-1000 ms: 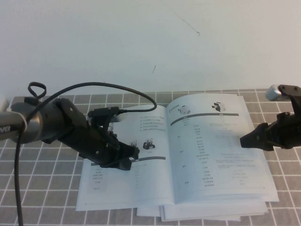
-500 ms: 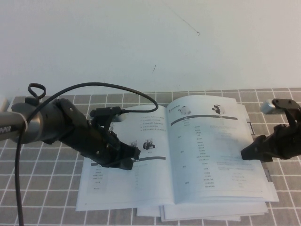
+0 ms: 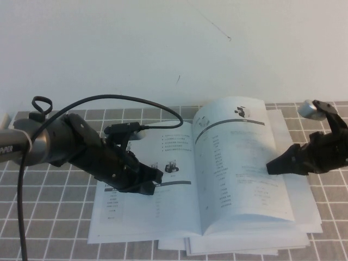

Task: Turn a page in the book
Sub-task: Open the closed book

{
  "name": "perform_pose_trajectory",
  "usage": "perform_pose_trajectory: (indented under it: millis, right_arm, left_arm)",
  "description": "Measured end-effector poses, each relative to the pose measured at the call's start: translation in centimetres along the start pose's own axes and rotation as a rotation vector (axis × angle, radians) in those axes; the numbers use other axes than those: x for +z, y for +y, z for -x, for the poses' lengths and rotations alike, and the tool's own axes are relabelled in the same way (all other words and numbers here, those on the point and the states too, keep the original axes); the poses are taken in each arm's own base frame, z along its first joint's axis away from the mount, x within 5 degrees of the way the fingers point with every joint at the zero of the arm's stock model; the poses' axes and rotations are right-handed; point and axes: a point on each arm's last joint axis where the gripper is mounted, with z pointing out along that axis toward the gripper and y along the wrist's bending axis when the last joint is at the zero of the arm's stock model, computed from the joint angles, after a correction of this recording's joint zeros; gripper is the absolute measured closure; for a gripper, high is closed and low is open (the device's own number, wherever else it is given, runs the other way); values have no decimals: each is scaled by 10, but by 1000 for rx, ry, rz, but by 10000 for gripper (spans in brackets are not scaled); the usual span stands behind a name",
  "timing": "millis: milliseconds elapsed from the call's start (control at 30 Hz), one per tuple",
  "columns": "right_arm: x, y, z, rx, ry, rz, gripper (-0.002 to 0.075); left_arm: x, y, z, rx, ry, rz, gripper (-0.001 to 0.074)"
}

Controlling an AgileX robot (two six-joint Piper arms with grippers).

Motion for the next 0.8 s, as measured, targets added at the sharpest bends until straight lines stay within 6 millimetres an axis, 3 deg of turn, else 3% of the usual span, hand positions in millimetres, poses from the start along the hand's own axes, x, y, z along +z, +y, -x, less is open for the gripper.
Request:
perform_pose_trajectory:
  millis: [367,800]
  right_arm:
    - [-24,26,48,-33,-35,173,334]
    - [-29,32,57,-25,-51,201,334]
  left_arm:
    - [0,0,0,-1,-4,1,738]
    - [0,0,1,5,-10,5,738]
